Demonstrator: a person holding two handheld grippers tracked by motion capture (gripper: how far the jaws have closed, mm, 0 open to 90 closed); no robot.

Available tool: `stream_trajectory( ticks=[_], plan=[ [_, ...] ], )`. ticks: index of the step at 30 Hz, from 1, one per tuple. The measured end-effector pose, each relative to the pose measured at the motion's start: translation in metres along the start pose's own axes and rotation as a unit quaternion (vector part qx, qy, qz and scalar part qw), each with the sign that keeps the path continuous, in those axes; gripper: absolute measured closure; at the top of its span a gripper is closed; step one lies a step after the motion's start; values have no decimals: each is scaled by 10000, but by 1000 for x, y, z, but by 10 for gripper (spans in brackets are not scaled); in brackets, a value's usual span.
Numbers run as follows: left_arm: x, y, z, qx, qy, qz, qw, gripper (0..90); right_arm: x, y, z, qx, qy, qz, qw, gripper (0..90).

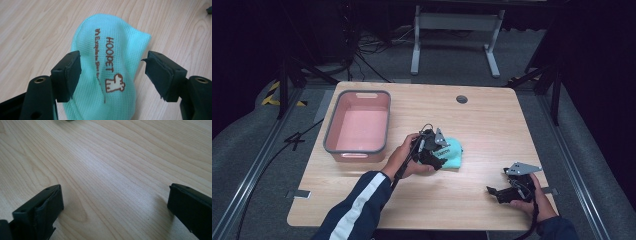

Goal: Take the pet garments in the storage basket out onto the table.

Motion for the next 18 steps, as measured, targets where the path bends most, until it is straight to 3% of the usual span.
stream_trajectory(
  ticks=[10, 14, 18],
  plan=[
    [-23, -17, 14, 295, 142, -86, 9994, 254, 0, 0, 0, 0, 0, 0, 10000, 6],
    [-29, -26, 21, 452, 65, -210, 9987, 194, 0, 0, 0, -1, 0, 0, 10000, 6],
    [-36, -37, 26, 520, 180, -251, 9982, 196, 0, 0, 0, -1, 0, 0, 10000, 5]
  ],
)
Point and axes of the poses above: each handheld gripper's, and its own axes: x roughly forward along the jaws, y roughly out of its top, z roughly to its right, the point moved 8 cm from there along x, roughly forward along the jaws, and after that the axes turned 14 degrees about -y, right-handed, at the moved point
